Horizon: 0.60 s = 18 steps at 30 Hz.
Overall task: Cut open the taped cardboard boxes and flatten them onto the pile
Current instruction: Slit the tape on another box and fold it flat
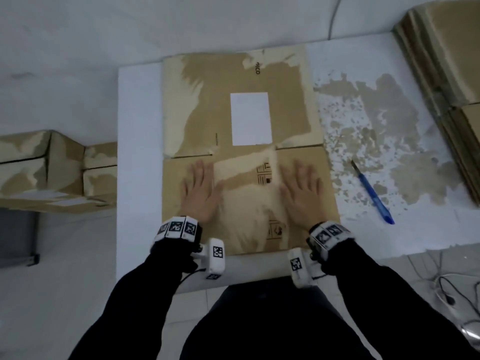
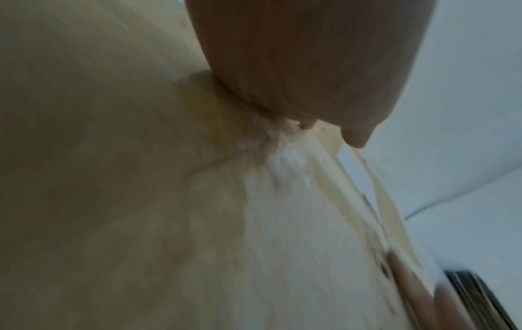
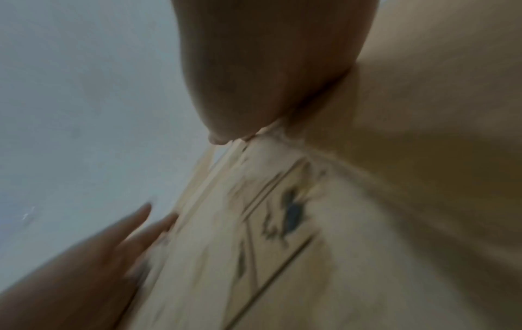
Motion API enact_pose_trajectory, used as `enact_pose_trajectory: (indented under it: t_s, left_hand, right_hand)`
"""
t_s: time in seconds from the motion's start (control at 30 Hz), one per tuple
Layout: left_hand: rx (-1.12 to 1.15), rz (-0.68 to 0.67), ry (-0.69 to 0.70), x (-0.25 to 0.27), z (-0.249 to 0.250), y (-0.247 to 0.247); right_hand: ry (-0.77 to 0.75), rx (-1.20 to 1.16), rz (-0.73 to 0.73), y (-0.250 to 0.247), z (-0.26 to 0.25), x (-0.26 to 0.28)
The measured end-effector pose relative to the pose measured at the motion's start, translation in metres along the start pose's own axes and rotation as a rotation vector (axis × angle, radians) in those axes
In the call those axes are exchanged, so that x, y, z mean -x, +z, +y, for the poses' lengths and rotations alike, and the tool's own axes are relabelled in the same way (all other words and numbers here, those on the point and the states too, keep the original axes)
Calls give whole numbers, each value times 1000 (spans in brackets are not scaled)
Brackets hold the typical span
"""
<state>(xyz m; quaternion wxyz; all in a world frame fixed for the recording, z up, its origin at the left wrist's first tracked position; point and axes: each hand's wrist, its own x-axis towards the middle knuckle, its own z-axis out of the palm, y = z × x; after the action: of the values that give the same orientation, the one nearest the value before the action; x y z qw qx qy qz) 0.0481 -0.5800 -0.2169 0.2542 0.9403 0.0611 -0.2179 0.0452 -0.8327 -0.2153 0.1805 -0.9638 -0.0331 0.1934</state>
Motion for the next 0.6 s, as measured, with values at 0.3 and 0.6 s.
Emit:
enact_pose_trajectory:
  t_s: [0.3,0.6]
  left_hand:
    - [-104,270,49,-60,50,-57]
    - [-264,-23,-34,-165,74,-50]
  right_hand:
    - [40,-77,175,-64,-40,-91]
    - [-114,200,-115,-45,-63,-195]
